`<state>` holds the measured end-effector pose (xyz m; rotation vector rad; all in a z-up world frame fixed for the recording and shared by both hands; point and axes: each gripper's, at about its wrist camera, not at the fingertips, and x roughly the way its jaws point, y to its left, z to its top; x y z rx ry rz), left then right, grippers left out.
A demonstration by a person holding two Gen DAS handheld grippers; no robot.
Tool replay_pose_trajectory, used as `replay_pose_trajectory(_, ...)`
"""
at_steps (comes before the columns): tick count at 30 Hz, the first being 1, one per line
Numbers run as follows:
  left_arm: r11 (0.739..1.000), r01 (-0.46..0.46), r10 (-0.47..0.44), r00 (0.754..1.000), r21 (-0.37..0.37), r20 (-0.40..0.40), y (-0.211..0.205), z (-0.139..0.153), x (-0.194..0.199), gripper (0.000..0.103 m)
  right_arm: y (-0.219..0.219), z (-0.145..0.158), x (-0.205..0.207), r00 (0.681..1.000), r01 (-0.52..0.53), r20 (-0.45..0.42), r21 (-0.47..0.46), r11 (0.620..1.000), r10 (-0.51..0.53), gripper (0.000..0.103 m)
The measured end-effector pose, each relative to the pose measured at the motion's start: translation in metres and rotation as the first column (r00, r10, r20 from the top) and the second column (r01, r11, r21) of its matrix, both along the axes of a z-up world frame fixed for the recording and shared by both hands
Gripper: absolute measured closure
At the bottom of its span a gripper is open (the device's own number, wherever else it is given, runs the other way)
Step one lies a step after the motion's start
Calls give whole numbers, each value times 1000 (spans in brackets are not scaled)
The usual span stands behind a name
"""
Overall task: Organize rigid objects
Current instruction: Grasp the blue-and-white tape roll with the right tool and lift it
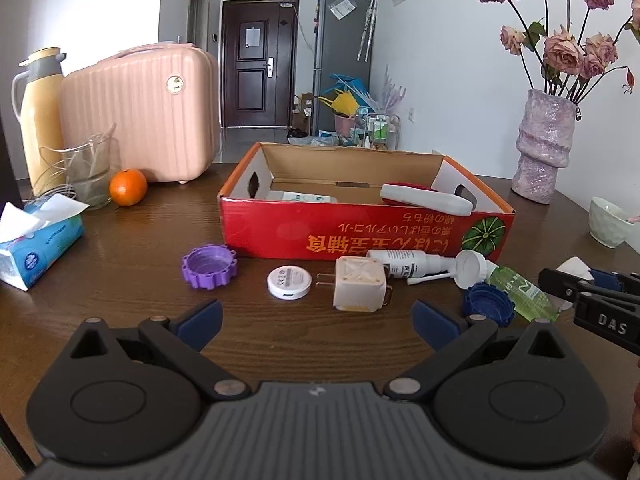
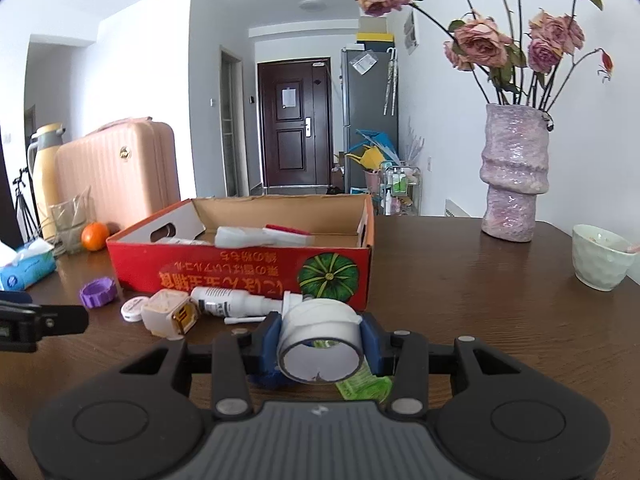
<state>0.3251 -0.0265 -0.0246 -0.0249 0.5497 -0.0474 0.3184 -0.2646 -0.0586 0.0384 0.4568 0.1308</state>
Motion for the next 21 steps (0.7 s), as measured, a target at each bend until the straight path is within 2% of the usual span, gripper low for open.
replay_pose_trajectory(8,997,11,-10,1000,73,-7,-20,-6,38,0,-10,4,-1,1000,22,13,33,999,-23,61)
replay_pose_trajectory(13,996,14,-12,1000,84,-15,-32,-15,61,0,-15,4,1,999,43,9,49,998,-43,61)
replay_pose_trajectory(21,997,37,-34,998,62,-47,-42,-31,86,2,-21,1,7,997,76,-11,61,995,-75,61)
